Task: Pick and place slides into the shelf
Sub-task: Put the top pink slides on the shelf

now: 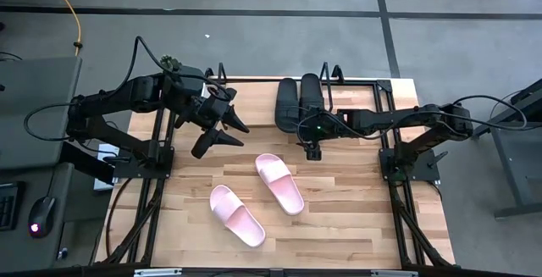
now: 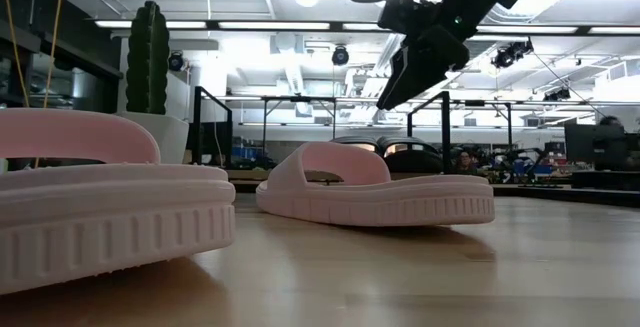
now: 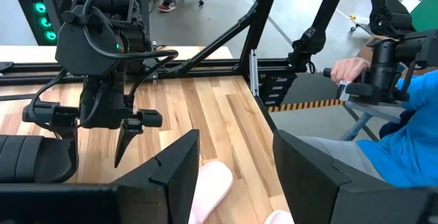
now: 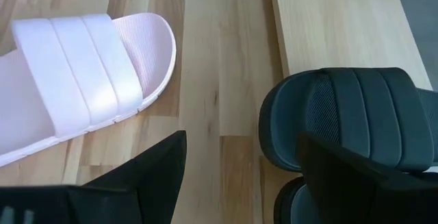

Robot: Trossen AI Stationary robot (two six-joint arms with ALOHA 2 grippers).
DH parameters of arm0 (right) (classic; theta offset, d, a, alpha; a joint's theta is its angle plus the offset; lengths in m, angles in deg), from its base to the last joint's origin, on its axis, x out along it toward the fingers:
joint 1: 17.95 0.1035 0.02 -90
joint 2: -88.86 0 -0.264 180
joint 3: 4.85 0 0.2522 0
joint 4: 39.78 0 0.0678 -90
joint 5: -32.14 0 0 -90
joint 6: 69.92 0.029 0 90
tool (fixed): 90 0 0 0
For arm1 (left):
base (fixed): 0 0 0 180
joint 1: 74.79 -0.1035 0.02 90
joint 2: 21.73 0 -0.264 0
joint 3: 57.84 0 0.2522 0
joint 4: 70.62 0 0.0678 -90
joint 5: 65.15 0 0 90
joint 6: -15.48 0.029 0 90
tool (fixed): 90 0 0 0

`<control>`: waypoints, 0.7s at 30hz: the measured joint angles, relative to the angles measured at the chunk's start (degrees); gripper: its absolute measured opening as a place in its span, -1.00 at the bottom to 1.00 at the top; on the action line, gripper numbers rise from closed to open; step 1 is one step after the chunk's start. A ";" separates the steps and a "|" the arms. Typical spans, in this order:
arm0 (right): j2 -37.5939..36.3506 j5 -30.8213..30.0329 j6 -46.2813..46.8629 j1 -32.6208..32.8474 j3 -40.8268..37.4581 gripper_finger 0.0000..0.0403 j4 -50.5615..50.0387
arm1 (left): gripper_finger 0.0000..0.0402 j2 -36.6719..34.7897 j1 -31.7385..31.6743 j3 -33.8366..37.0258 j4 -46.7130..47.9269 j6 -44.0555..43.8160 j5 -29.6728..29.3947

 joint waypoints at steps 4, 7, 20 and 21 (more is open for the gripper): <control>0.00 0.97 0.09 0.00 0.00 0.32 0.00 | -0.13 0.00 -0.01 0.00 -1.01 -0.36 0.00; 0.00 1.76 0.53 0.00 0.00 0.32 0.04 | -0.13 0.00 0.00 0.00 -2.61 -2.55 0.01; 0.02 -3.39 -4.92 6.42 1.01 0.32 1.32 | -0.13 0.05 -0.01 0.00 -5.36 -4.47 -3.13; 0.02 -4.18 -5.00 7.13 1.48 0.32 1.33 | -0.13 0.38 -0.01 -0.01 -5.92 -4.48 -2.94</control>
